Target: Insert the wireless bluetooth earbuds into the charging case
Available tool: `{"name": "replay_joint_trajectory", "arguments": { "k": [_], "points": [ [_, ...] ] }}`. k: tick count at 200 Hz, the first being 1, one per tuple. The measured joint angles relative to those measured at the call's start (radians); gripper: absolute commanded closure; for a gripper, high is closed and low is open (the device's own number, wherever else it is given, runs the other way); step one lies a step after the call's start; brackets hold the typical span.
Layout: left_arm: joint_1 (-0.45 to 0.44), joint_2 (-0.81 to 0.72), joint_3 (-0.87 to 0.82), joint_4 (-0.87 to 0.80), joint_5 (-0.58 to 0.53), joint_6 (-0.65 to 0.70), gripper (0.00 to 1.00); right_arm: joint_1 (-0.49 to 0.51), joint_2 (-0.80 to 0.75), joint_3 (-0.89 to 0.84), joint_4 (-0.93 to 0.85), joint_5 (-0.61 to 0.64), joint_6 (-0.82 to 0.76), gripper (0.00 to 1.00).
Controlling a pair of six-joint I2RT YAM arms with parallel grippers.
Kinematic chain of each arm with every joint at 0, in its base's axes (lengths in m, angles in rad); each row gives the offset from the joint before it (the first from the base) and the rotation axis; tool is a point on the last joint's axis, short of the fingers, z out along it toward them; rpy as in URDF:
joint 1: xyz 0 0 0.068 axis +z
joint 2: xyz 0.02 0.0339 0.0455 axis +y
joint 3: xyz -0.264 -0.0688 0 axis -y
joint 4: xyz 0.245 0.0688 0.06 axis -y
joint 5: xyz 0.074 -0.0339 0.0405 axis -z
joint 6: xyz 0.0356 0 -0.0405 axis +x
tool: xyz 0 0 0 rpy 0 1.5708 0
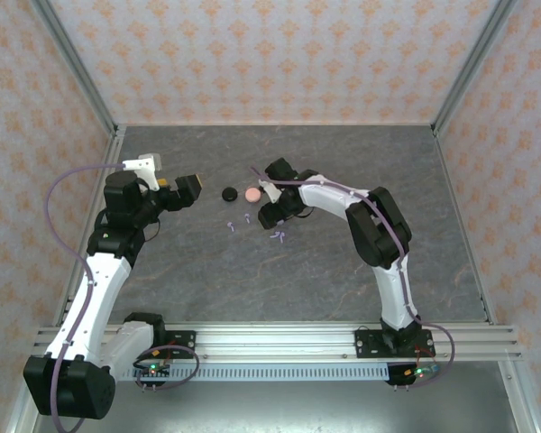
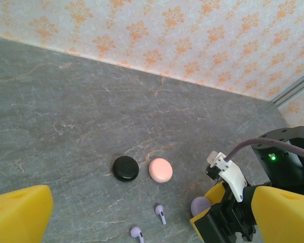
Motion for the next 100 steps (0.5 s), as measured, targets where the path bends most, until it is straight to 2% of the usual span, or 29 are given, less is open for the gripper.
{"name": "replay_joint_trajectory", "arguments": {
  "k": [52,100],
  "points": [
    [0.000,0.000,0.000,0.000,0.000,0.000,0.00,0.022,-0.003,0.010,-0.051,0.071,-0.037,0.28],
    [0.000,0.000,0.000,0.000,0.000,0.000,0.00,0.024,0.002,0.110,-0.106,0.119,-0.106,0.26]
  ]
}}
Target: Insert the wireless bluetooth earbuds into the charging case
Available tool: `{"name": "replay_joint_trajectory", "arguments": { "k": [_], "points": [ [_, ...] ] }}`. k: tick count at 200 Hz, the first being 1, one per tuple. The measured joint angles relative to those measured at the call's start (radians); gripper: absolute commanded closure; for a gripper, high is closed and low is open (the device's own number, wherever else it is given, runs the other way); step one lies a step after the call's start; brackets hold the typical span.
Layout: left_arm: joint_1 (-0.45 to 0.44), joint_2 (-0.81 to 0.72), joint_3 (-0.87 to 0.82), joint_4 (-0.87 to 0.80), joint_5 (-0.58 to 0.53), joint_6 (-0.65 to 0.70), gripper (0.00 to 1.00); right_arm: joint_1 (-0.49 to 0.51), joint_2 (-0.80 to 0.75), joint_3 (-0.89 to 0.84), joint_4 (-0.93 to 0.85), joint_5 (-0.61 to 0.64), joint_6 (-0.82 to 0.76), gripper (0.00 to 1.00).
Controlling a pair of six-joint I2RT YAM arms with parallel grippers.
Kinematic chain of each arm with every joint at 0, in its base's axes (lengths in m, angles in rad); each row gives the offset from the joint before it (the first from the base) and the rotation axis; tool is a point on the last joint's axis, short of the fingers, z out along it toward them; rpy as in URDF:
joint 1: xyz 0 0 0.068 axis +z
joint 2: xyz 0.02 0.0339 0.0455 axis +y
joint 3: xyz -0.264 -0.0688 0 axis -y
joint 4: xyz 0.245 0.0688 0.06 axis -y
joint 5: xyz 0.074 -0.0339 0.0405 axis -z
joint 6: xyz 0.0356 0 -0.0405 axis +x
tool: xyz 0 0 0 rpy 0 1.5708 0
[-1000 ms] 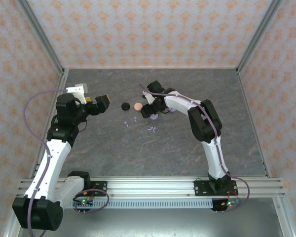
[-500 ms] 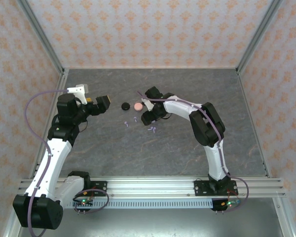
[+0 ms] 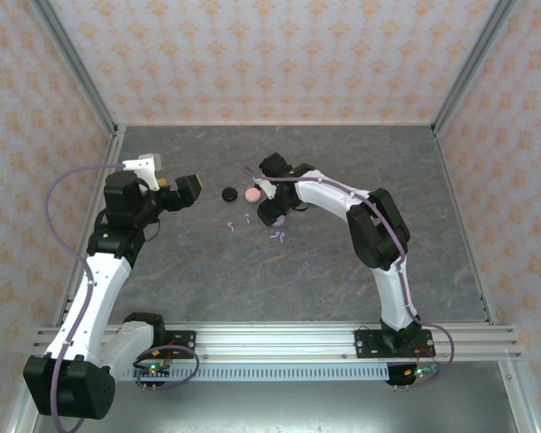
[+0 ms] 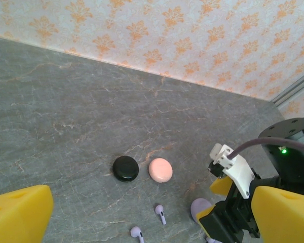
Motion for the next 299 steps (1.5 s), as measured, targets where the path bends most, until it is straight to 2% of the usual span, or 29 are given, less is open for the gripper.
{"name": "replay_joint_trajectory", "arguments": {
  "k": [72,105,246,279,299],
  "points": [
    [0.000,0.000,0.000,0.000,0.000,0.000,0.00,0.001,0.097,0.078,-0.030,-0.006,-0.043,0.25],
    [0.000,0.000,-0.001,0.000,0.000,0.000,0.00,0.008,0.101,0.075,-0.047,-0.025,-0.058,0.32],
    [0.000,0.000,-0.006,0.000,0.003,-0.004,0.00,0.030,0.045,-0.028,-0.025,0.000,-0.084,0.45],
    [0.000,0.000,-0.006,0.000,0.003,-0.007,0.00,0.038,0.044,-0.028,-0.028,0.017,-0.084,0.50],
    [0.000,0.000,-0.006,0.000,0.003,-0.007,0.00,0.038,0.042,-0.028,-0.029,0.027,-0.085,0.58]
  ]
}}
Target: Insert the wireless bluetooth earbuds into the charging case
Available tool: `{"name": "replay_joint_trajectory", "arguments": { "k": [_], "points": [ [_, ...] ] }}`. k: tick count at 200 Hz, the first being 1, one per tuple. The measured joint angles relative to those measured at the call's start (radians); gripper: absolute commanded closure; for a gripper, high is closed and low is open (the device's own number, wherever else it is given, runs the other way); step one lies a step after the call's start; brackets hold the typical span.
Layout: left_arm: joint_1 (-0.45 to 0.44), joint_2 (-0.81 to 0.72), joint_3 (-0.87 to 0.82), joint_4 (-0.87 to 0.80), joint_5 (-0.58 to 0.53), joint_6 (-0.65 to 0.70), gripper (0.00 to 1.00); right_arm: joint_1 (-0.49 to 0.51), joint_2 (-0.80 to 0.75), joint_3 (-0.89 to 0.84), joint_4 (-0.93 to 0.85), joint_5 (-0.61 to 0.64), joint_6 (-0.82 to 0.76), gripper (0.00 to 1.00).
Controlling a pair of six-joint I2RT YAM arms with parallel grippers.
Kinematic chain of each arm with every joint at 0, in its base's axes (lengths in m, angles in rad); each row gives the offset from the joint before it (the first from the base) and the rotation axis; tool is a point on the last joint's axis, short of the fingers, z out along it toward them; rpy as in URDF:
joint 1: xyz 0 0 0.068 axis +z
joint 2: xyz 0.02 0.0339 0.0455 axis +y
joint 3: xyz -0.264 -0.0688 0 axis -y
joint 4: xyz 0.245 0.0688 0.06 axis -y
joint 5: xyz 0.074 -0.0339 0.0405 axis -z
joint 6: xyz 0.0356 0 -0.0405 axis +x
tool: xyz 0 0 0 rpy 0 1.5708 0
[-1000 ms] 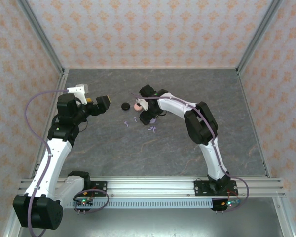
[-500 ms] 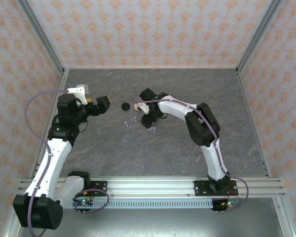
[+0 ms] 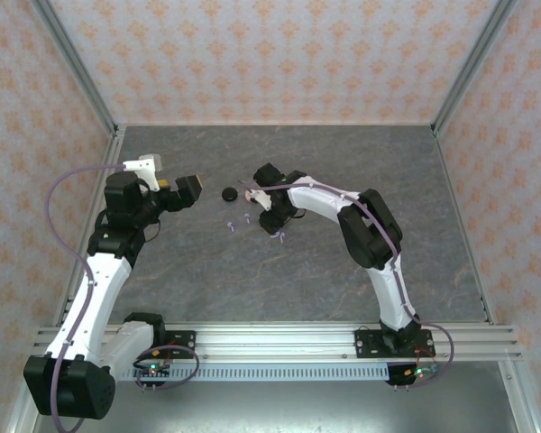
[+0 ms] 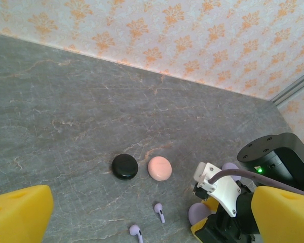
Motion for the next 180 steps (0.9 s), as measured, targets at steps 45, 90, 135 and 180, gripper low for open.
{"name": "replay_joint_trajectory", "arguments": {
  "k": [45,90,135,180],
  "points": [
    [0.000,0.000,0.000,0.000,0.008,0.000,0.00,0.002,-0.011,-0.003,0.000,0.020,-0.012,0.62],
    [0.000,0.000,0.000,0.000,0.051,0.000,0.01,0.002,-0.173,-0.086,0.017,0.018,-0.013,0.62],
    [0.000,0.005,0.007,0.000,0.165,-0.010,0.05,0.002,-0.449,-0.192,0.130,-0.050,-0.013,0.62],
    [-0.058,0.092,0.048,0.020,0.346,-0.147,0.08,0.002,-0.720,-0.417,0.292,-0.120,-0.021,0.62]
  ]
}}
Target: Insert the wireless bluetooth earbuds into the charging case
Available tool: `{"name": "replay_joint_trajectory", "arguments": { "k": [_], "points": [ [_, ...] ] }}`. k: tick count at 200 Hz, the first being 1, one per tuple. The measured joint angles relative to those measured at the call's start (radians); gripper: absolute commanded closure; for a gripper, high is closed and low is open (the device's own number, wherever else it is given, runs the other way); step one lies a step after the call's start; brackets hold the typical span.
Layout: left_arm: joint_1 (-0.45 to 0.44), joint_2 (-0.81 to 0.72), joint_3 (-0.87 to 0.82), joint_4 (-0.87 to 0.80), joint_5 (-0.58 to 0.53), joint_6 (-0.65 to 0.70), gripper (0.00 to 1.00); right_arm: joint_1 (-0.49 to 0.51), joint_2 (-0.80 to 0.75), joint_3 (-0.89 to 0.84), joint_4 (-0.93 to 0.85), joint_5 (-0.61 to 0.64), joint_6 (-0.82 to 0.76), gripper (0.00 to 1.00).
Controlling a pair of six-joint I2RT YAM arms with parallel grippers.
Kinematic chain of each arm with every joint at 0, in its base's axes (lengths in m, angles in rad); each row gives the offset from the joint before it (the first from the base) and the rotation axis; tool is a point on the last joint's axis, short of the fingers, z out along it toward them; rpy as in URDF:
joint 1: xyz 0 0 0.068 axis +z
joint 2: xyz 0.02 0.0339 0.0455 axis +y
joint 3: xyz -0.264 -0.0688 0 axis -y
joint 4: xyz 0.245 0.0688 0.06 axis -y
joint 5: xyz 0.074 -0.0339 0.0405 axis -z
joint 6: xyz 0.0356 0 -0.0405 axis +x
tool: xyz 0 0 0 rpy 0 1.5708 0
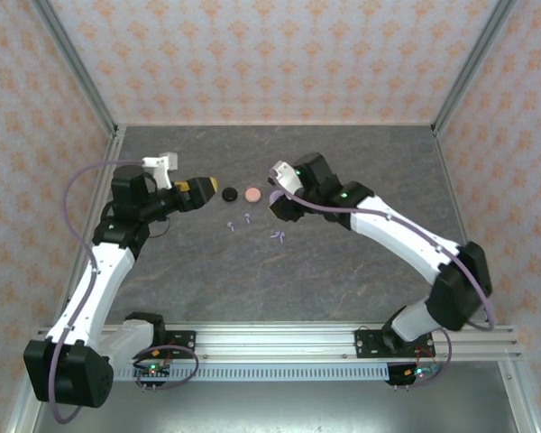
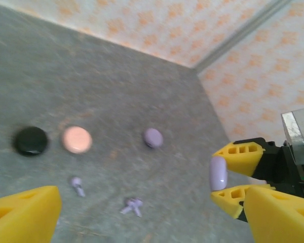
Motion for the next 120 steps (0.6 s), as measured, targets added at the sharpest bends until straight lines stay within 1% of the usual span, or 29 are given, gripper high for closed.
{"name": "replay_joint_trajectory", "arguments": {
  "k": [27,52,61,81,120],
  "points": [
    [-0.131,0.063,0.080,0.001,0.063,-0.048,0.11,0.000,-0.132,-0.103,0.099,-0.039,-0.030,0.62],
    [-0.231,0.103,0.145,0.004,0.098,-0.074,0.14,0.000,-0.201,-0.136,0.160,-0.062,-0.068,0.62],
    [-0.254,0.116,0.159,0.010,0.103,-0.085,0.15,0.000,-0.214,-0.137,0.175,-0.066,-0.077,0.62],
    [-0.296,0.148,0.175,0.035,0.109,-0.108,0.21,0.000,-0.226,-0.137,0.195,-0.080,-0.099,0.62],
    [-0.366,0.232,0.203,0.052,0.125,-0.121,0.35,0.000,-0.226,-0.137,0.200,-0.101,-0.121,0.62]
  ]
}}
